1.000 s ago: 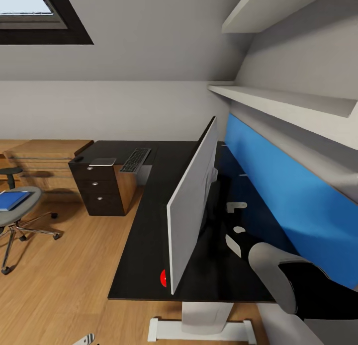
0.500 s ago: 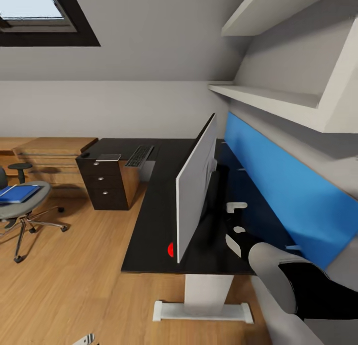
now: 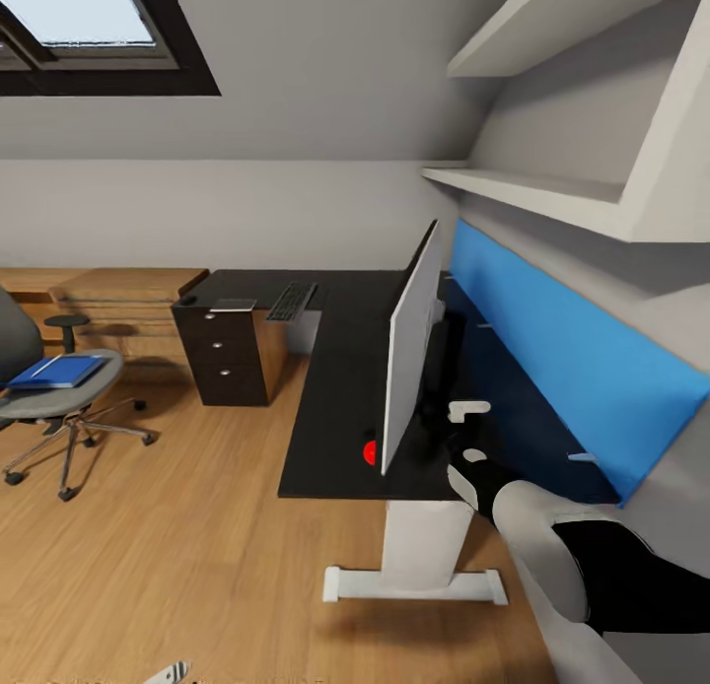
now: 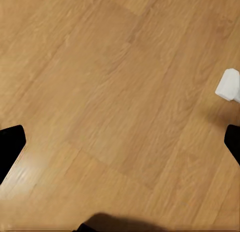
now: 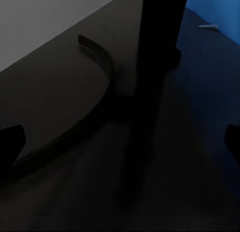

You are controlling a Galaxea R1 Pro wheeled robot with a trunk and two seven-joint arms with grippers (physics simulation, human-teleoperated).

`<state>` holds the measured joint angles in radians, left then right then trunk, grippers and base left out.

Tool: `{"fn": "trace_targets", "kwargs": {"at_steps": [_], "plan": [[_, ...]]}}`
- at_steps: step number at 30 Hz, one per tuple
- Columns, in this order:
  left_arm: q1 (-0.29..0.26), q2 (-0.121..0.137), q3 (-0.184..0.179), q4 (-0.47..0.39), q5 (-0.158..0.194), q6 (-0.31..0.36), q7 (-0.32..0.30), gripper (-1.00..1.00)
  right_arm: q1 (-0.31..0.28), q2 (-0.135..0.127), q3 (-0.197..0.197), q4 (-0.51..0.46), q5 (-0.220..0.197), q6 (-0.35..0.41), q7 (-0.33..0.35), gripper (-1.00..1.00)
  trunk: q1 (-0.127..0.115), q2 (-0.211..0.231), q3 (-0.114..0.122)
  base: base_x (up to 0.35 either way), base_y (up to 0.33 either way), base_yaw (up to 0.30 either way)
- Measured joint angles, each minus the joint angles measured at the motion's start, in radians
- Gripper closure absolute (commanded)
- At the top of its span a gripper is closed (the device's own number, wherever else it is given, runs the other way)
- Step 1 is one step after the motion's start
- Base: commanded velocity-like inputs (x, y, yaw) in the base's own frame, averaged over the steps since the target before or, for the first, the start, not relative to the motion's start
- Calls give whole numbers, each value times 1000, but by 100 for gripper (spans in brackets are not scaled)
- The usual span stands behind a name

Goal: In the bedroom, organize the workspace by keeping the computer under the desk, ensuring the monitor is on the desk, placing the keyboard on the desk next to the monitor, placing the mouse on the desk next to the keyboard, moving the folder from the swivel chair onto the desk next to the mouse, stacking the notebook on top of the folder with the pen on top of the notebook, and positioning the swivel chair next to the desk.

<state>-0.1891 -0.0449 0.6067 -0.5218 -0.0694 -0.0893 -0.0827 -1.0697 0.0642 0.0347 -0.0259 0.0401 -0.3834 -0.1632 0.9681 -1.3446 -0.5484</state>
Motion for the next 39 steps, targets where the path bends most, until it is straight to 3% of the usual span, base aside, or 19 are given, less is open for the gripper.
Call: {"fn": "trace_targets", "kwargs": {"at_steps": [10, 23, 30, 39], "plan": [[0, 0, 0, 0, -1, 1, 0, -100, 0, -2, -5, 1, -4, -2, -6, -100, 0, 0, 0, -265, 206, 0], [0, -1, -3, 3, -4, 1, 0, -100, 15, -71, -6, 28, -9, -3, -12, -100, 0, 0, 0, -306, 38, 0], [0, -1, -3, 3, -4, 1, 0, -100, 57, -90, -6, 35, -8, -2, -11, -100, 0, 0, 0, -321, 2, 0], [0, -1, -3, 21, -4, 1, 0, -100, 154, -86, -5, 44, -8, -2, -7, -100, 0, 0, 0, -319, 35, 0]]}}
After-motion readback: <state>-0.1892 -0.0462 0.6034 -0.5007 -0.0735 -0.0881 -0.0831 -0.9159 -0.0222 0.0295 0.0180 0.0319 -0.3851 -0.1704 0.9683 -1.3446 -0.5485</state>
